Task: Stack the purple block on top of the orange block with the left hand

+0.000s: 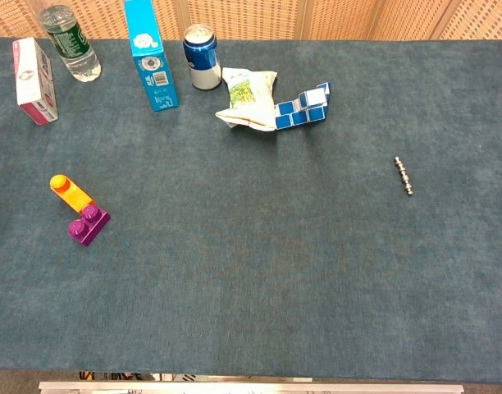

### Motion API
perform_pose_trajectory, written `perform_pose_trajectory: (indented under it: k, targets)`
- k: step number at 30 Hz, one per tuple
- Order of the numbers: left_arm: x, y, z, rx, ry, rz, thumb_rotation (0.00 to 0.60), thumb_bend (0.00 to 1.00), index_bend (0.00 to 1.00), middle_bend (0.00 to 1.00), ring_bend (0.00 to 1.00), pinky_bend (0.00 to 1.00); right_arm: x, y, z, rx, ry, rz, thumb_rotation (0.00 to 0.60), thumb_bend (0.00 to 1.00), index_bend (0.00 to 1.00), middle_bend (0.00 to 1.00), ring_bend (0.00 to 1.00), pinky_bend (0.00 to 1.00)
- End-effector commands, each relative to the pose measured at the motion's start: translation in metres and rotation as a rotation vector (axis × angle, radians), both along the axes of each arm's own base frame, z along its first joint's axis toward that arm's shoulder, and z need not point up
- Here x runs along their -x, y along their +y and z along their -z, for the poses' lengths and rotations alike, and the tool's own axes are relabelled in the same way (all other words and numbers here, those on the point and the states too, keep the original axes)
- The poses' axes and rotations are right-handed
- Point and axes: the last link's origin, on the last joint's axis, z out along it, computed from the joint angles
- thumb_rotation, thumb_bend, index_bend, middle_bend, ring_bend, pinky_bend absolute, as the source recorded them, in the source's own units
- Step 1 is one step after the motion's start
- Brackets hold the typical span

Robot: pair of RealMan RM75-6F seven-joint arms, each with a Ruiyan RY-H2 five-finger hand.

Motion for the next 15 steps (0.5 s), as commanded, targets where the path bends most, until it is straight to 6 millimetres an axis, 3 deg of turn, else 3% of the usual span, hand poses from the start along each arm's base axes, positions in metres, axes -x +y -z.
perform_pose_trajectory:
  k: [1,15]
  targets:
    - [0.000,0.000,0.000,0.002,0.001,-0.001,0.600,0.33,0.27,0.30,0.20,0.20,0.000,0.000,0.000,-0.002,0.001,0.000,0.600,0.26,0.49,0.55,0.47,0.48]
    - [0.000,0.011,0.006,0.112,-0.017,0.051,0.600,0.33,0.27,0.30,0.20,0.20,-0.006,-0.005,-0.004,0.003,0.011,-0.025,0.600,0.26,0.49,0.55,0.47,0.48]
